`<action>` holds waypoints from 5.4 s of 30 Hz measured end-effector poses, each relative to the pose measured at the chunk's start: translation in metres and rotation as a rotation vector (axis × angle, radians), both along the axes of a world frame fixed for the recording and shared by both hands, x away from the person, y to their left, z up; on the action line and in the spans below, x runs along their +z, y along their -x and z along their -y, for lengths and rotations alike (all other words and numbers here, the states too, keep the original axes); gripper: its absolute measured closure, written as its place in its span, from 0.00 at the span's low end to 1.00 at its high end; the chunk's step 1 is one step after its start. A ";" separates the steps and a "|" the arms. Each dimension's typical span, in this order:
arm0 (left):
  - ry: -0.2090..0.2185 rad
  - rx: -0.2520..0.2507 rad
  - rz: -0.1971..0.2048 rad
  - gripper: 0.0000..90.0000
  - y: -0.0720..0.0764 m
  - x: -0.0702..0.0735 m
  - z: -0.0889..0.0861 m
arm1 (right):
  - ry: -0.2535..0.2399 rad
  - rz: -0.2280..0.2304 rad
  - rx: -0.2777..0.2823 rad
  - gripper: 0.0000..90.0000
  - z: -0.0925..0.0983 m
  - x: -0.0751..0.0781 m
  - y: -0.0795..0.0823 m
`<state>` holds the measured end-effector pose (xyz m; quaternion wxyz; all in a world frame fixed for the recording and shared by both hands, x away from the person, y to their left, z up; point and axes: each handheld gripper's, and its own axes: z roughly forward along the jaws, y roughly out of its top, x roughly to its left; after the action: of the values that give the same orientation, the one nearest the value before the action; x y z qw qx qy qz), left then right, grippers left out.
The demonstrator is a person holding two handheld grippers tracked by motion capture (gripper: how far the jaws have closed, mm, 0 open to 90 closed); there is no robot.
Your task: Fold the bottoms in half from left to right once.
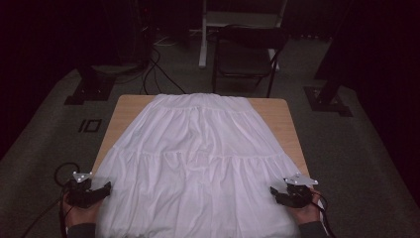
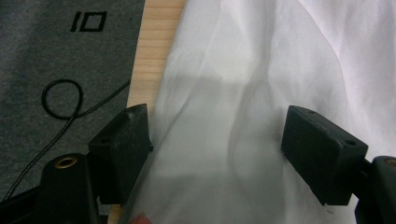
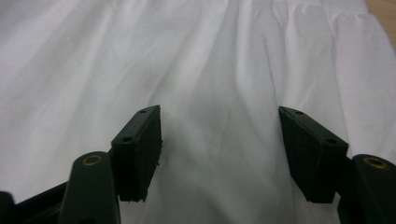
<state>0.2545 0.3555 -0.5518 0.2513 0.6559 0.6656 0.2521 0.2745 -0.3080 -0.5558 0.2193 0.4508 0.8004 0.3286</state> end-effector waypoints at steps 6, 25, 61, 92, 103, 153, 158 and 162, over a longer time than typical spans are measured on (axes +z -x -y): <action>0.009 0.027 0.039 0.34 0.006 0.004 -0.004 | -0.007 0.001 -0.010 0.34 0.001 0.000 0.000; 0.011 -0.041 0.001 0.98 0.001 0.010 0.003 | -0.052 -0.014 -0.015 0.36 0.007 -0.003 -0.001; 0.286 -0.899 0.121 0.58 -0.055 0.066 0.339 | -0.053 -0.006 0.048 0.35 -0.021 -0.003 -0.009; 0.027 -0.792 0.059 0.62 -0.082 0.001 0.213 | -0.047 0.003 0.050 0.32 -0.143 -0.004 -0.030; 0.081 -0.788 0.041 0.49 -0.070 0.030 0.213 | -0.044 0.086 0.087 0.35 -0.136 0.025 -0.024; 0.126 -0.689 0.029 0.54 -0.058 0.053 0.218 | -0.114 0.095 0.196 0.46 -0.122 0.054 -0.013; 0.151 -0.628 0.024 0.51 -0.061 0.040 0.202 | -0.104 0.057 0.303 0.35 -0.145 0.047 -0.016; 0.165 -0.599 0.031 0.47 -0.061 0.036 0.195 | -0.044 -0.048 0.355 0.40 -0.158 0.028 -0.023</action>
<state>0.3157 0.1602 -0.5160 0.3770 0.7964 0.4569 0.1216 0.2974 -0.1500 -0.5281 0.1284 0.3148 0.8651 0.3689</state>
